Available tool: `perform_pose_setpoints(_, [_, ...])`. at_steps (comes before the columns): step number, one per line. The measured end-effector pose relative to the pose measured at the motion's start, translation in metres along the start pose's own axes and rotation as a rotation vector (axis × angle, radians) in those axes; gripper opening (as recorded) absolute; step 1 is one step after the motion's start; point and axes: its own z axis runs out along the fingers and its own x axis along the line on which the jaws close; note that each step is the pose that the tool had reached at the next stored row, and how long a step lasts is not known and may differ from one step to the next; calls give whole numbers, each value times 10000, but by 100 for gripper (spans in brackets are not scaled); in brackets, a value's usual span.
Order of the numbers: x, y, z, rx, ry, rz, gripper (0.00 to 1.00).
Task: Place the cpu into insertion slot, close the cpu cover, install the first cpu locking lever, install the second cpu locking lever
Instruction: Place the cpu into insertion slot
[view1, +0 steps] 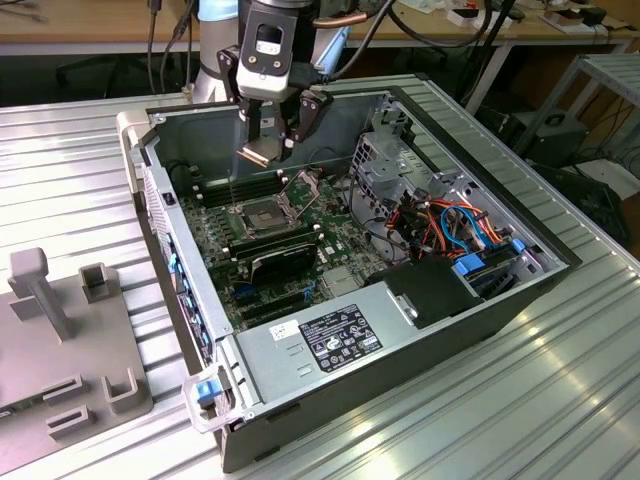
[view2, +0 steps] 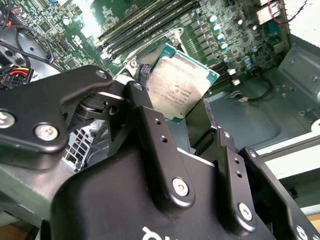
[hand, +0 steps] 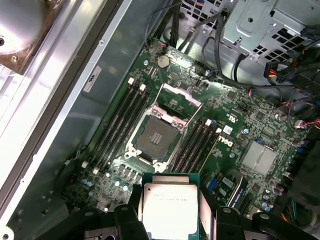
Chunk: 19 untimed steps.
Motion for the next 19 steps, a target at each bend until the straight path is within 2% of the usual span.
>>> perform_pose_setpoints(3, [-4,8,55,15,-27,631,54])
perform_pose_setpoints(10, [-3,5,123,43,-80,1842,54])
perform_pose_setpoints(19, [-1,3,177,53,-101,2325,54])
